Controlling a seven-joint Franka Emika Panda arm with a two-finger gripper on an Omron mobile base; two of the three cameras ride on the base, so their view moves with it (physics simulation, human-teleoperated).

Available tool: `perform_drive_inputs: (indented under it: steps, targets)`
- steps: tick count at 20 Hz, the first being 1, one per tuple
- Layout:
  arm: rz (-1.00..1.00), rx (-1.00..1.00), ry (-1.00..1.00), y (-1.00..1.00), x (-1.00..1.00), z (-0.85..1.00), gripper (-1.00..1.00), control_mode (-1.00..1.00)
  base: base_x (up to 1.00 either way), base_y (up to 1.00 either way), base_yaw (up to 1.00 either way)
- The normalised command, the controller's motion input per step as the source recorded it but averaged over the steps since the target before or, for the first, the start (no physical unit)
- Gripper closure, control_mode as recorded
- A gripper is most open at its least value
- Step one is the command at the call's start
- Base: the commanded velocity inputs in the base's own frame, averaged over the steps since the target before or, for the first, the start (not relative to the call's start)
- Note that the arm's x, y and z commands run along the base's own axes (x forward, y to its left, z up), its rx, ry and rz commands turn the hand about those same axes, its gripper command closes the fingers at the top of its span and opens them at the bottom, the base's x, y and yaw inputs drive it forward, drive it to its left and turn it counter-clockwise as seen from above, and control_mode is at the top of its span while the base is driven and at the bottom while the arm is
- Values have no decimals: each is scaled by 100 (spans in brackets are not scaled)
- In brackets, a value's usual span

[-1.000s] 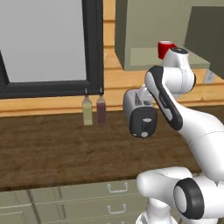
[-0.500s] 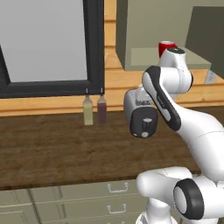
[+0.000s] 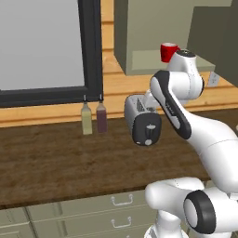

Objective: Gather all objects into one cabinet and sort the glasses and bowls to opposite sides.

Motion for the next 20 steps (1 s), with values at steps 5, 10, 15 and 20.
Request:
perform_drive_inputs:
  steps: [5,10,15,20]
  targets:
    - [0,0,0,0,0,0,-100,100,16,0,0]
    - [0,0,0,0,0,0,-100,100,75,0,0]
    - [0,0,0,0,0,0,-100,100,6,0,0]
    - [0,0,0,0,0,0,-100,100,0,0,0]
